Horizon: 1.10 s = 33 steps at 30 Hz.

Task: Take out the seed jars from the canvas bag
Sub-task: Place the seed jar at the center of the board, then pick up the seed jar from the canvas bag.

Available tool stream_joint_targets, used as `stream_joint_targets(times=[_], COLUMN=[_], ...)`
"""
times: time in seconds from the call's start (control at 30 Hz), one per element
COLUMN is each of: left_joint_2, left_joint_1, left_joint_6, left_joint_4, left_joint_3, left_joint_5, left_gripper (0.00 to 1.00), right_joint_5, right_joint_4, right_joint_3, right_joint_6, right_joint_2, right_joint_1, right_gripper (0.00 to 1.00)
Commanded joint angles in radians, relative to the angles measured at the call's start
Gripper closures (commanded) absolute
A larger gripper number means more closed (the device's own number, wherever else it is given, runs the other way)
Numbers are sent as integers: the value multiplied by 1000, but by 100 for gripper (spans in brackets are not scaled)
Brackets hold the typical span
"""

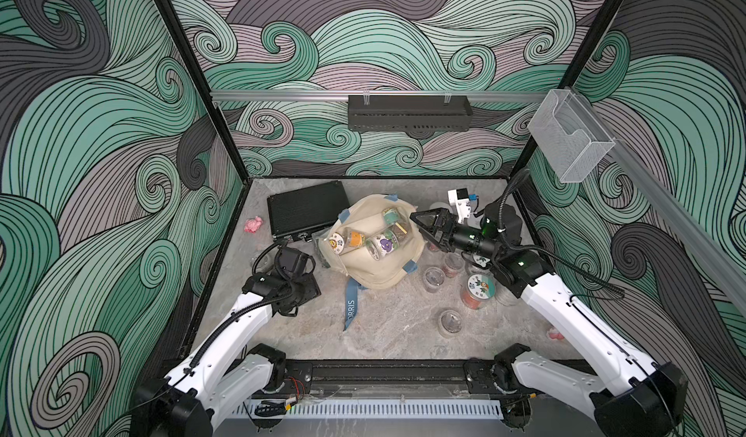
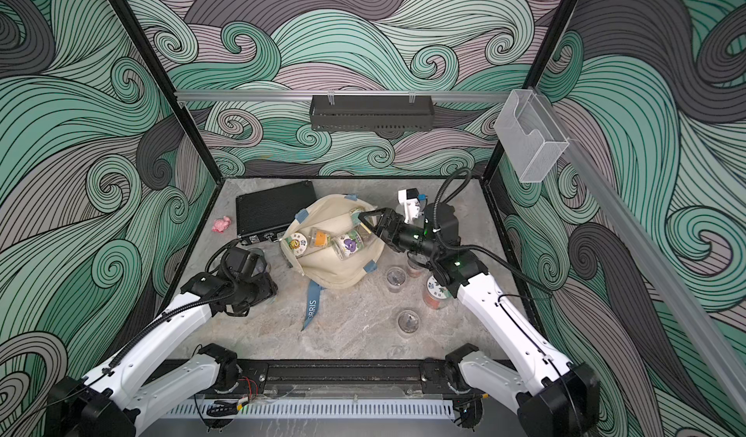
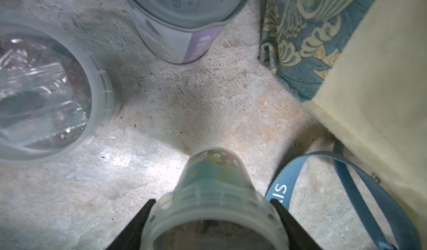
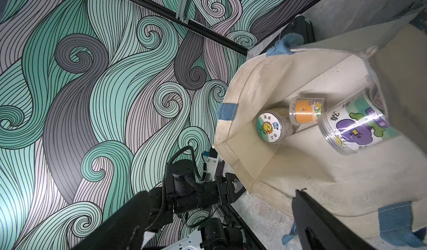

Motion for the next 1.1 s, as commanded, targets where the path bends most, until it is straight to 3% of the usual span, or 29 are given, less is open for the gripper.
stream_joint_targets(times=[0.0, 0.23, 0.47, 0.53, 0.73, 0.9, 1.07], left_joint_2=[46, 163, 222, 224, 94, -77, -118], left_joint_1=[7, 9, 10, 10, 8, 4, -3], left_joint_6=[-21, -30, -26, -25, 2, 77, 130], left_joint_4=[14, -12, -76, -111, -224, -213, -143], left_joint_3=[31, 69, 127, 151, 236, 292, 348], left_joint_5=[-96, -136, -106, -105, -82, -21, 53], left_gripper=[31, 30, 7, 5, 3, 1, 1], right_joint_5=[-23, -31, -30, -26, 6, 75, 244], right_joint_4=[9, 14, -4, -19, -111, -222, -394], right_joint_3=[-19, -25, -29, -27, -4, 49, 152], right_joint_6=[-13, -14, -31, -44, -122, -231, -410], right_joint_2=[-9, -3, 3, 2, 1, 24, 103], right_joint_1=[-12, -19, -19, -19, -14, 29, 144], right_gripper=[1, 1, 1, 1, 1, 2, 3])
